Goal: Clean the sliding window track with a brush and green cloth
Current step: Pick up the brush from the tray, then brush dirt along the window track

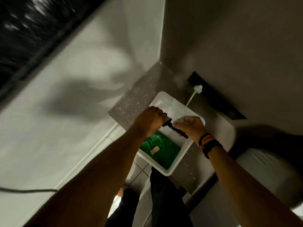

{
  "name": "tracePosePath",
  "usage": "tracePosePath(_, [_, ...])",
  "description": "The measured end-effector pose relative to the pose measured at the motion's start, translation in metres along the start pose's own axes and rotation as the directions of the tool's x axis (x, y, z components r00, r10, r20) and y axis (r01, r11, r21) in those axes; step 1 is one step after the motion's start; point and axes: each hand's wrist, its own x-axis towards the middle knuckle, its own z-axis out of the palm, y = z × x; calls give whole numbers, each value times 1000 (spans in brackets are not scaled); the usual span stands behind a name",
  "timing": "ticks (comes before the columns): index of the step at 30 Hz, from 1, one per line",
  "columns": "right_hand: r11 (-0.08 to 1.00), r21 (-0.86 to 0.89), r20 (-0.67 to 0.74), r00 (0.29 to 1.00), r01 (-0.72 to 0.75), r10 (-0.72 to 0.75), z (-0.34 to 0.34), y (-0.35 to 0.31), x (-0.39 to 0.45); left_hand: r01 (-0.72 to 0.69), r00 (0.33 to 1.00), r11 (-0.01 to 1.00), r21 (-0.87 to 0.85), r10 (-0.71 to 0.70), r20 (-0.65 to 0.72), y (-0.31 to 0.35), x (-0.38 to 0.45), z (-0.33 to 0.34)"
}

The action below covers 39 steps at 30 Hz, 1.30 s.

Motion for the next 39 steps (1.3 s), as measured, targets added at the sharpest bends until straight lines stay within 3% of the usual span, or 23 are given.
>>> tracePosePath(5, [991,-99,142,987,96,-81,-11,-50,-81,-11,998,997,-73,7,-57,2,-50,-69])
tracePosePath(6, [976,-123,164,973,181,-160,1,-97,-116,28,996,1000,-14,-29,-85,-15,-84,-118])
tracePosePath(9, [942,-113,257,925,316,-280,-7,-126,-161,-9,989,996,-84,-4,-150,-5,-108,-156])
tracePosePath(11, [906,-92,262,888,413,-379,7,-173,-203,123,960,982,-140,-154,-235,-13,-163,-201])
tracePosePath(13, [875,67,238,844,479,-480,25,-212,-240,199,889,965,-168,-250,-383,-23,-206,-238])
tracePosePath(15, [838,168,232,805,519,-546,62,-251,-275,324,774,915,-239,-402,-489,-39,-258,-270])
tracePosePath(20, [727,137,303,670,673,-677,173,-316,-330,520,516,772,-365,-625,-586,-63,-357,-291])
tracePosePath(22, [674,43,373,614,737,-695,210,-348,-346,553,409,708,-439,-690,-597,-66,-391,-278])
tracePosePath(24, [541,-87,448,518,837,-729,241,-380,-356,576,331,638,-511,-753,-568,-64,-428,-245])
tracePosePath(26, [288,-310,487,412,906,-771,267,-410,-358,659,314,558,-504,-813,-490,-62,-461,-199])
tracePosePath(28, [-23,-554,506,315,832,-802,292,-429,-355,758,284,461,-461,-870,-404,-57,-487,-157])
tracePosePath(30, [-194,-667,550,299,720,-780,321,-430,-351,833,186,335,-440,-919,-348,-53,-505,-132])
tracePosePath(32, [-221,-632,651,353,743,-672,352,-413,-348,871,83,211,-444,-953,-291,-53,-513,-122])
tracePosePath(33, [-179,-582,693,368,793,-620,365,-405,-346,874,47,172,-454,-960,-274,-56,-514,-118])
tracePosePath(36, [279,-441,648,518,853,-559,381,-418,-346,842,29,158,-516,-968,-250,-64,-515,-110])
tracePosePath(37, [320,-426,632,531,846,-565,376,-430,-349,825,29,161,-542,-969,-245,-63,-513,-110])
tracePosePath(38, [259,-459,618,515,850,-593,370,-443,-352,807,16,159,-568,-969,-248,-64,-512,-107])
tracePosePath(39, [126,-535,603,483,835,-635,363,-452,-355,795,1,156,-587,-967,-256,-65,-511,-106])
